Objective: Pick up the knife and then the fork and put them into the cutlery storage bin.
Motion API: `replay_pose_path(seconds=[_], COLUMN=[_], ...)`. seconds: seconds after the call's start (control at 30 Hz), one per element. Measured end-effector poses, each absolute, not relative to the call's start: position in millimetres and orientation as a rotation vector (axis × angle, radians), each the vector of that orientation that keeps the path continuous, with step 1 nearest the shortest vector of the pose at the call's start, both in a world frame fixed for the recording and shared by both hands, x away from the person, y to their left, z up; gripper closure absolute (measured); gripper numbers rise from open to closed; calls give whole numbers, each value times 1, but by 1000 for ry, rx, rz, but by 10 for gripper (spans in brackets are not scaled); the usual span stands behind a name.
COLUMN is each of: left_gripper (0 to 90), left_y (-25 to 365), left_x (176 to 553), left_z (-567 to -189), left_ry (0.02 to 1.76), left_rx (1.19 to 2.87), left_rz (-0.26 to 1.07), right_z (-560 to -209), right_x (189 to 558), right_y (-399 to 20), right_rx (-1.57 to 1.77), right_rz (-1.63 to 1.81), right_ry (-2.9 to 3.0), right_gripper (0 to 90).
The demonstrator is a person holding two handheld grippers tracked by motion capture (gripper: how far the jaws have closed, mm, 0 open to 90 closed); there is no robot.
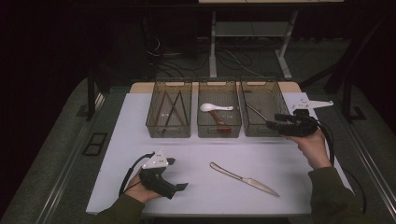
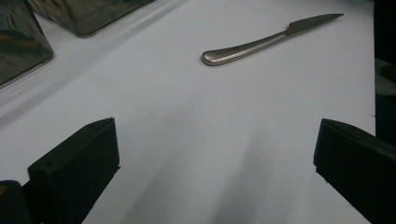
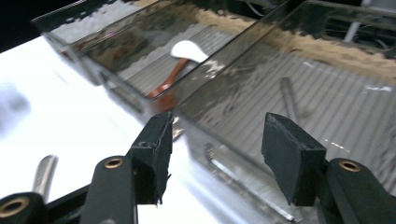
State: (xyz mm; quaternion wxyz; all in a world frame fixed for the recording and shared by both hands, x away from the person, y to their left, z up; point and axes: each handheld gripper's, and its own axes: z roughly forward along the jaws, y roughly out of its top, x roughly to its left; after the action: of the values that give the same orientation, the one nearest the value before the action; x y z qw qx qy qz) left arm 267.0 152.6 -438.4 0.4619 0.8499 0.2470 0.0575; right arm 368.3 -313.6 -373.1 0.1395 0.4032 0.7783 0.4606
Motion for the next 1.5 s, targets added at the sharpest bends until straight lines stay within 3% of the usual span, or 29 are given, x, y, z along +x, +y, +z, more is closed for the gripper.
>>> replay_pose_path(seconds=[0.97, 1.5], left_gripper=[0, 0], left_y=[155, 154], left_x=[268, 268], left_z=[-439, -440], left_ry=[611, 610], left_rx=[2084, 2088], left_rz=[151, 150], right_z=[-394, -400], right_x=[318, 312], right_y=[-260, -210], right_rx=[939, 828], right_rz=[1111, 769], right_ry=[2589, 2815], right_gripper=[402, 462])
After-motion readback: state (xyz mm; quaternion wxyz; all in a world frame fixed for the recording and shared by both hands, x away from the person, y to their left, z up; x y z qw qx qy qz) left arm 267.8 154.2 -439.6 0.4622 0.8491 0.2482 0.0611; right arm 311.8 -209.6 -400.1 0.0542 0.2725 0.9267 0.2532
